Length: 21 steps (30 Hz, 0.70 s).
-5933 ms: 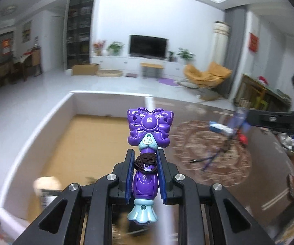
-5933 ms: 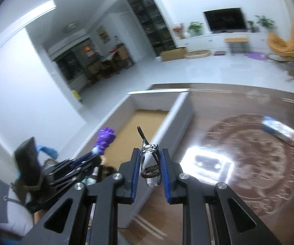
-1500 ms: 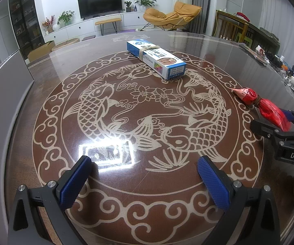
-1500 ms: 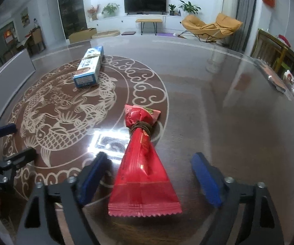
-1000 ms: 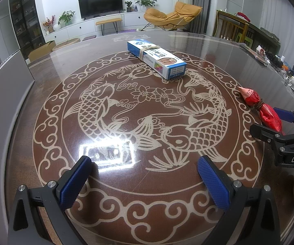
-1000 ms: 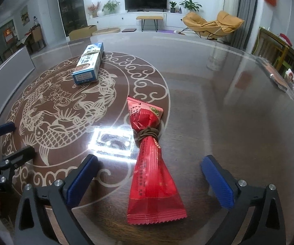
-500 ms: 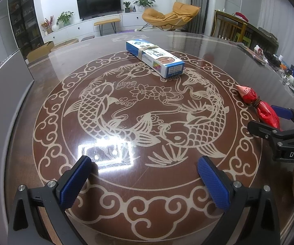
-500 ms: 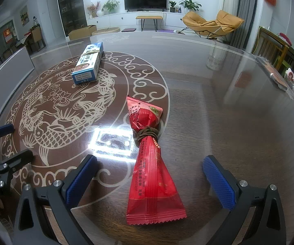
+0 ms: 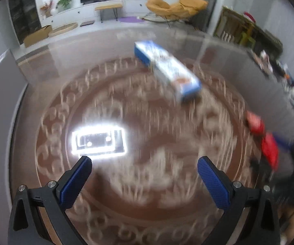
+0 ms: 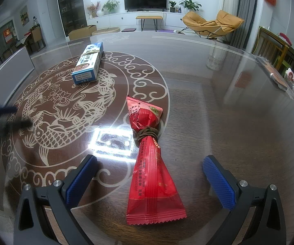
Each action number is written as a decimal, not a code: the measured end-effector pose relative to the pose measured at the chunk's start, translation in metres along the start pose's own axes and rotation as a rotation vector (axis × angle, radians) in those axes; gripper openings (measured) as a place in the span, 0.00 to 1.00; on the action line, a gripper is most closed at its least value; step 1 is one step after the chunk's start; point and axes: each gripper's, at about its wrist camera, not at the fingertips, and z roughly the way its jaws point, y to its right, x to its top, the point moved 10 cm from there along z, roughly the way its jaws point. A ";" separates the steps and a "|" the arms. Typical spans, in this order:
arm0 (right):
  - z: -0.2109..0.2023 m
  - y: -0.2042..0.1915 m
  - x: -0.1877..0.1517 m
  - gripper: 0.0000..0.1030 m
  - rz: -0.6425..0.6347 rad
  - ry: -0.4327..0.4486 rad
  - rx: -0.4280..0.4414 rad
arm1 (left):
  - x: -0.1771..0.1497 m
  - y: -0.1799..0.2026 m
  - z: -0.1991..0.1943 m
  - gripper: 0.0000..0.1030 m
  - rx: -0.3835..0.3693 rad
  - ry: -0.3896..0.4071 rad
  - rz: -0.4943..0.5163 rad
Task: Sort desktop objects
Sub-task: 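Hold the red packet with the right tool above the table, then grasp the blue-white ointment box with the left tool and lift it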
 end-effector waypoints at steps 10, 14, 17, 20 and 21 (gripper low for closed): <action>0.000 0.000 0.000 1.00 0.000 0.000 0.000 | 0.104 0.036 0.044 1.00 0.039 -0.003 -0.073; 0.000 0.000 0.000 1.00 0.000 0.000 0.000 | 0.114 0.037 0.066 1.00 0.099 -0.017 -0.083; 0.000 0.000 0.000 1.00 0.000 0.000 0.000 | 0.111 0.037 0.081 1.00 0.144 -0.039 -0.057; 0.000 0.000 0.000 1.00 0.000 0.000 0.000 | 0.105 0.037 0.094 1.00 0.167 -0.063 -0.032; 0.000 0.000 0.000 1.00 0.000 0.000 0.000 | 0.105 0.035 0.094 1.00 0.163 -0.054 -0.046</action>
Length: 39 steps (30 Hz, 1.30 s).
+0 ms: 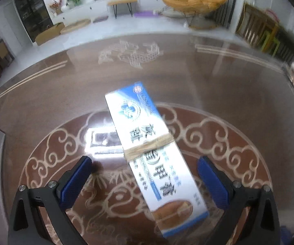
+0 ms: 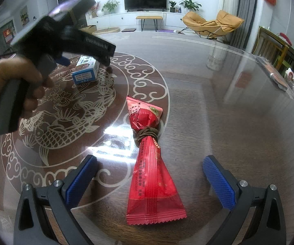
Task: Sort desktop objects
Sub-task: 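Grasp the blue-white ointment box with the left tool and lift it, then carry the ointment box and red packet over the bin with both tools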
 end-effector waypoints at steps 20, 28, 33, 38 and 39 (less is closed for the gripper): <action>0.000 0.000 0.000 1.00 0.001 0.000 0.000 | -0.062 -0.023 -0.045 0.40 -0.054 0.132 0.066; -0.005 0.006 0.002 1.00 0.064 0.035 0.086 | -0.166 -0.061 -0.094 0.40 -0.069 0.153 0.088; -0.004 0.007 0.006 1.00 0.074 0.011 0.135 | -0.185 -0.069 -0.102 0.40 -0.078 0.161 0.102; 0.011 -0.001 0.011 0.92 0.013 -0.111 0.045 | -0.191 -0.070 -0.105 0.40 -0.082 0.159 0.102; 0.012 -0.001 0.012 0.87 0.000 -0.119 0.019 | -0.192 -0.070 -0.105 0.40 -0.081 0.159 0.102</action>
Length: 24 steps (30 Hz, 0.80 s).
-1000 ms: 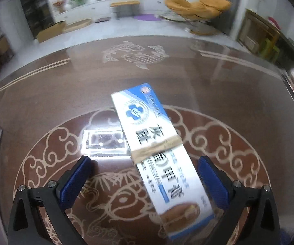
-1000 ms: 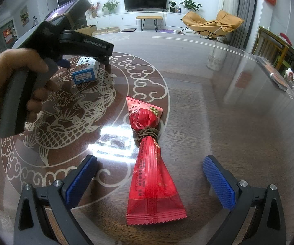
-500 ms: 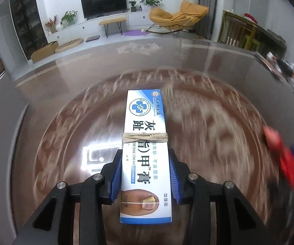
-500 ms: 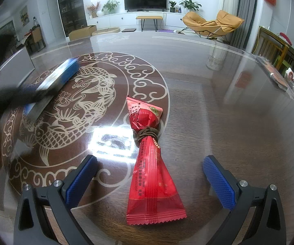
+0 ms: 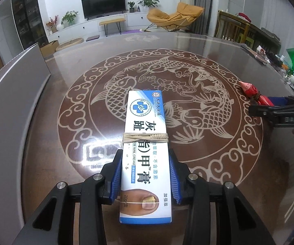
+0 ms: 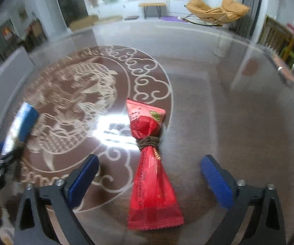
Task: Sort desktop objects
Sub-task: 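Carry the ointment box and red packet over the bin with both tools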
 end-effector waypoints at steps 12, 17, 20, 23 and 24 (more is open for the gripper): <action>-0.068 -0.027 0.015 0.17 -0.010 0.041 0.032 | -0.001 -0.008 -0.042 0.39 -0.067 0.077 -0.052; -0.131 -0.089 0.033 0.17 -0.044 0.118 0.154 | 0.014 -0.040 -0.123 0.39 -0.149 0.200 -0.142; -0.164 -0.156 0.045 0.17 -0.087 0.160 0.272 | 0.014 -0.084 -0.184 0.39 -0.153 0.282 -0.182; -0.193 -0.242 0.052 0.17 -0.152 0.185 0.413 | 0.002 -0.142 -0.224 0.39 -0.079 0.317 -0.204; -0.198 -0.269 0.052 0.17 -0.170 0.186 0.455 | -0.004 -0.161 -0.231 0.39 -0.051 0.313 -0.213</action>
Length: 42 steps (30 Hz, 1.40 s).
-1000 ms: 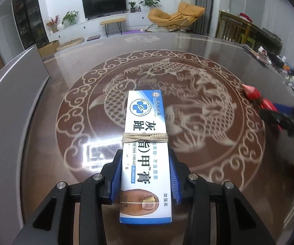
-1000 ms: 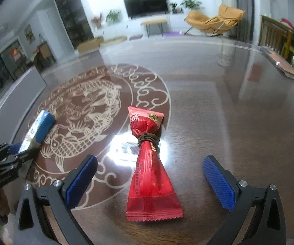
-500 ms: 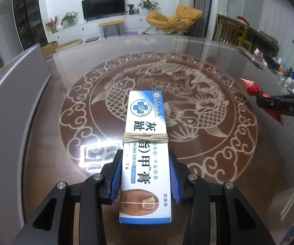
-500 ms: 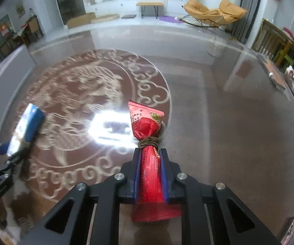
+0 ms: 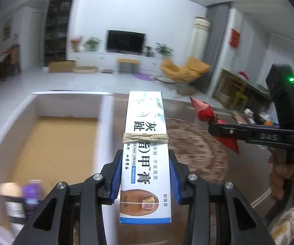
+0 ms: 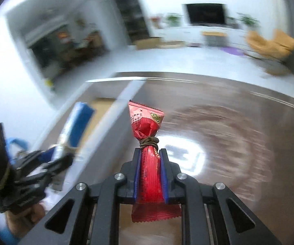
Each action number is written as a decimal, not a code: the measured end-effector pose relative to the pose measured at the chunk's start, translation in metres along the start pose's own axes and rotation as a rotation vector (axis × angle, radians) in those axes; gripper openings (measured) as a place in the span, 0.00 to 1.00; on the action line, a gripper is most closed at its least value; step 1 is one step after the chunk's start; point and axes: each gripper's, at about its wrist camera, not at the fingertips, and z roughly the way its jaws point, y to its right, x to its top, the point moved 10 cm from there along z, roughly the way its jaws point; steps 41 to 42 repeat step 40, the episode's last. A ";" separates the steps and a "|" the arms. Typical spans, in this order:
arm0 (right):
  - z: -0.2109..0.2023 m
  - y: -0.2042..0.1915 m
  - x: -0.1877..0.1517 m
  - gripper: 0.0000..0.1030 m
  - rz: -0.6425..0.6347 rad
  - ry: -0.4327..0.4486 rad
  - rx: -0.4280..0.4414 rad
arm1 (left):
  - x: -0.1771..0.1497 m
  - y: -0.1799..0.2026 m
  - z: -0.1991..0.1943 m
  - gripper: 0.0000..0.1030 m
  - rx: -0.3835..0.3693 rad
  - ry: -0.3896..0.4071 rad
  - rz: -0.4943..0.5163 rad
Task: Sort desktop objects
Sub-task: 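Carry the ointment box and red packet over the bin with both tools, then open both tools to drop the box and packet into the bin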
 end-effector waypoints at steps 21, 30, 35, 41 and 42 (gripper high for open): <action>0.131 -0.207 -0.052 0.82 -0.257 -0.201 0.095 | -0.062 -0.194 -0.046 1.00 0.424 -0.036 -0.170; 0.127 -0.192 -0.049 0.89 -0.312 -0.163 0.022 | -0.032 -0.177 -0.069 1.00 0.548 0.034 -0.176; 0.128 -0.189 -0.061 0.89 -0.342 -0.166 0.012 | -0.033 -0.169 -0.073 1.00 0.555 0.033 -0.220; 0.126 -0.188 -0.063 0.89 -0.350 -0.162 0.020 | -0.044 -0.171 -0.080 1.00 0.569 0.026 -0.272; 0.126 -0.188 -0.063 0.89 -0.350 -0.162 0.020 | -0.044 -0.171 -0.080 1.00 0.569 0.026 -0.272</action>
